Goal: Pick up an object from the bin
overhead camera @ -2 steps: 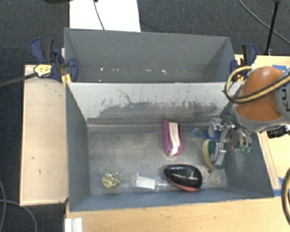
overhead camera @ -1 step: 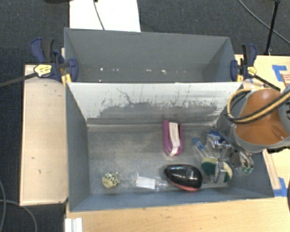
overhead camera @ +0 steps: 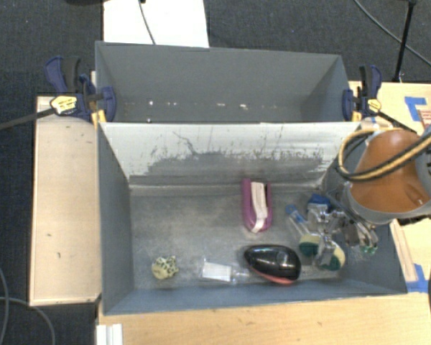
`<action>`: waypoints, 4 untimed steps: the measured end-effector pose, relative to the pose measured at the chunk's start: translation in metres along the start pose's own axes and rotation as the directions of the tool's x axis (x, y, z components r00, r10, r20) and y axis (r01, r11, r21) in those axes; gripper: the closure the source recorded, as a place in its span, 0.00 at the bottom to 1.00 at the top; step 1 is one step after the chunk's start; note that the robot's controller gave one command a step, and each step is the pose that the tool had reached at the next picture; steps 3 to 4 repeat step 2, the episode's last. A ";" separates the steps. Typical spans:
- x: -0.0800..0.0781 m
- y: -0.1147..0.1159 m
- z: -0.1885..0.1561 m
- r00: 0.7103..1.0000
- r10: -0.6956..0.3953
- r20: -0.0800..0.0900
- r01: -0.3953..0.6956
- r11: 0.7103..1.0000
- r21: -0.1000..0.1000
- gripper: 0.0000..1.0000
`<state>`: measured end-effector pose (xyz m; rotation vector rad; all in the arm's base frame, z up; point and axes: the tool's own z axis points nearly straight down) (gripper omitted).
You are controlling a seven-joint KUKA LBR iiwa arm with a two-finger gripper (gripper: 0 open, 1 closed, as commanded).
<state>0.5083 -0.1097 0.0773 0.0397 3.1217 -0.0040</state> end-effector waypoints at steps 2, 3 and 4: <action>-0.083 0.026 -0.176 1.000 0.025 -0.003 -0.025 1.000 -0.002 1.00; -0.083 0.026 -0.176 1.000 0.025 -0.003 -0.025 1.000 -0.002 1.00; -0.083 0.026 -0.176 1.000 0.025 -0.003 -0.025 1.000 -0.002 1.00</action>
Offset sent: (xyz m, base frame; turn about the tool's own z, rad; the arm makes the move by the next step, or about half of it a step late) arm 0.0000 0.0047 0.0864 -0.0008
